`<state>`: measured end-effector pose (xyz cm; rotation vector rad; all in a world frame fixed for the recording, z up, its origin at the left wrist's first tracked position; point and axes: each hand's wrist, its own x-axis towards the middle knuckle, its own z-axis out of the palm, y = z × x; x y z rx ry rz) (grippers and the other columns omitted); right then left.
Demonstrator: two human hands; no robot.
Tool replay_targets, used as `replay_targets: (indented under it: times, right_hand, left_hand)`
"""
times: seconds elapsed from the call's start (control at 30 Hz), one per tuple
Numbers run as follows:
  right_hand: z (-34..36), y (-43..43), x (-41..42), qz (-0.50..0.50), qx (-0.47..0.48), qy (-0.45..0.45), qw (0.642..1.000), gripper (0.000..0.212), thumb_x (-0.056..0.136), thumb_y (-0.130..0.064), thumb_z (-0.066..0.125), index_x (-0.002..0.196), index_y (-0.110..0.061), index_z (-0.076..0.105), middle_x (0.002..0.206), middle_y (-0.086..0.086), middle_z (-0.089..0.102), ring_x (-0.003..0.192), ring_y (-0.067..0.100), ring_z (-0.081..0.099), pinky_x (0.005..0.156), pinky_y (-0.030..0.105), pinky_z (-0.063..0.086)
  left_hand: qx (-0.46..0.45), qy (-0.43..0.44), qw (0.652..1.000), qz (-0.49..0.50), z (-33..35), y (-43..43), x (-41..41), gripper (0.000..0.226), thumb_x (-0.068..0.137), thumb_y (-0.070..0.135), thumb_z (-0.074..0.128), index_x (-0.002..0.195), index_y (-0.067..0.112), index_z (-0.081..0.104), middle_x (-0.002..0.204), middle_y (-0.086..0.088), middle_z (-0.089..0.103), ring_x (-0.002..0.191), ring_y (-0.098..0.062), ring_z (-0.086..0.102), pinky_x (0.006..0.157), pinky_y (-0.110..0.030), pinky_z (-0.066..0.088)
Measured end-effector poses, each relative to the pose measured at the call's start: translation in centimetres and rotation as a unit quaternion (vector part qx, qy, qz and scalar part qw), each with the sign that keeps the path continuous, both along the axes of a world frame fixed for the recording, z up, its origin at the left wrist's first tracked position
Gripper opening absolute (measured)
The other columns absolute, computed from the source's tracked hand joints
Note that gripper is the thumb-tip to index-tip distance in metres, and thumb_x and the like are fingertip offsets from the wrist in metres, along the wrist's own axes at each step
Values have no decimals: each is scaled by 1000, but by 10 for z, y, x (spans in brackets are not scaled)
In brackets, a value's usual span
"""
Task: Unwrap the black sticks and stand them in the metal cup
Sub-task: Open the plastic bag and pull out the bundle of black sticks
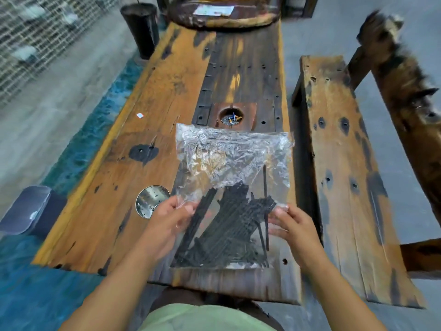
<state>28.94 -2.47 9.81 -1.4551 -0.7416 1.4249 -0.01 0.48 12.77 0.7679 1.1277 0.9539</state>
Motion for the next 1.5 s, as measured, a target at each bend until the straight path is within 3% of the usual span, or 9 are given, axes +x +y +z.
replay_targets:
  times: [0.17, 0.27, 0.37, 0.53, 0.63, 0.73, 0.87, 1.27, 1.5]
  right_hand:
    - [35, 19, -2, 21, 66, 7, 998, 19, 94, -26, 66, 101, -8, 63, 102, 13, 77, 103, 38, 71, 75, 40, 59]
    - [61, 29, -10, 24, 112, 24, 993, 70, 66, -55, 85, 112, -5, 65, 104, 19, 77, 96, 34, 75, 83, 39, 61]
    - [83, 34, -24, 25, 139, 49, 989, 80, 59, -52, 90, 117, -4, 62, 105, 21, 76, 86, 29, 75, 78, 34, 62]
    - [104, 34, -59, -18, 145, 9, 989, 34, 81, -19, 74, 110, -5, 66, 96, 19, 78, 74, 24, 74, 67, 29, 58]
    - [113, 27, -82, -61, 143, 20, 988, 11, 90, 1, 65, 102, 0, 65, 88, 22, 76, 67, 24, 71, 58, 26, 57]
    - [121, 20, -101, -81, 138, 21, 987, 7, 91, 4, 63, 96, -1, 65, 76, 17, 73, 64, 25, 68, 55, 26, 55]
    - [128, 8, -121, -90, 139, 22, 986, 7, 92, 4, 61, 97, 0, 63, 75, 17, 72, 63, 25, 68, 55, 26, 55]
    - [138, -12, -139, -81, 135, -14, 987, 9, 93, 7, 57, 95, 0, 62, 71, 16, 73, 58, 21, 70, 52, 26, 56]
    - [139, -10, -116, -50, 136, -55, 988, 8, 94, 6, 57, 100, 5, 62, 80, 21, 75, 65, 25, 73, 56, 27, 58]
  left_hand:
    - [24, -41, 999, -10, 25, -4, -5, 10, 92, 4, 57, 85, 8, 52, 102, -28, 72, 99, -47, 69, 62, -37, 61]
    - [26, -71, 997, -14, 37, -2, -10, 38, 71, 19, 85, 84, 7, 51, 97, -28, 72, 92, -48, 71, 62, -39, 61]
    - [28, -88, 995, -25, 43, 1, -19, 59, 57, 24, 94, 93, 5, 51, 97, -32, 68, 87, -47, 72, 63, -42, 63]
    - [41, -91, 995, -23, 48, 8, -42, 19, 82, -3, 62, 85, 9, 47, 102, -29, 69, 89, -47, 72, 63, -39, 61]
    - [57, -85, 993, -59, 50, 11, -64, 26, 79, 2, 72, 92, 9, 50, 115, -29, 68, 87, -37, 72, 72, -39, 62]
    - [72, -71, 990, -99, 54, 18, -86, 52, 71, 18, 78, 116, 3, 55, 121, -22, 68, 96, -34, 70, 85, -46, 60]
    - [96, -98, 982, -129, 63, 33, -105, 46, 84, 10, 64, 127, -1, 53, 123, -24, 67, 107, -39, 68, 87, -44, 59]
    - [142, -138, 972, -123, 109, 62, -111, 37, 87, 7, 60, 123, -1, 60, 121, -27, 67, 108, -43, 68, 90, -50, 55]
    - [158, -97, 980, -69, 122, 50, -89, 22, 96, 7, 53, 113, 3, 66, 113, -24, 72, 90, -33, 75, 72, -37, 63]
